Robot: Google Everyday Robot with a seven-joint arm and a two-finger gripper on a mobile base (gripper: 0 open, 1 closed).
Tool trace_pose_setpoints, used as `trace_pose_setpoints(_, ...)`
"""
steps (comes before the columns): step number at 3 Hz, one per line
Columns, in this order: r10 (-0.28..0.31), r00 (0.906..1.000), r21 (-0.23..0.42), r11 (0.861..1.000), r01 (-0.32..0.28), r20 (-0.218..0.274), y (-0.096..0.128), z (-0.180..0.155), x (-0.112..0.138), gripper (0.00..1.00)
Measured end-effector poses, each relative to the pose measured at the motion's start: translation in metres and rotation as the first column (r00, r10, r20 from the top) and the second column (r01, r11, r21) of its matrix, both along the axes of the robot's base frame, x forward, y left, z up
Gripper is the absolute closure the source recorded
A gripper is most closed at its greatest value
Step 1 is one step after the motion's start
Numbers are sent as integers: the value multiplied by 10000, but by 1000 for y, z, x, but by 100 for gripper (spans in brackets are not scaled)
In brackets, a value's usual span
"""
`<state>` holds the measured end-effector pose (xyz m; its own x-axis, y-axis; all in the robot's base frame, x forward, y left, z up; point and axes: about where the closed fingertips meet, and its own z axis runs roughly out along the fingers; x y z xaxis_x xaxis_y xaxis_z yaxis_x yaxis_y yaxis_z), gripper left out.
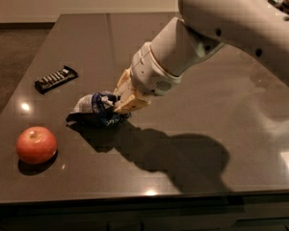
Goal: Move blue chip bag near apple
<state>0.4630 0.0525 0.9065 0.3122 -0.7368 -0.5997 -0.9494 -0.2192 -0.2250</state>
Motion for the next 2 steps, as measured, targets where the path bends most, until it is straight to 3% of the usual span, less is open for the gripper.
trace_pose_setpoints(2,183,9998,-127,9998,-181,118,8,-2,-7,12)
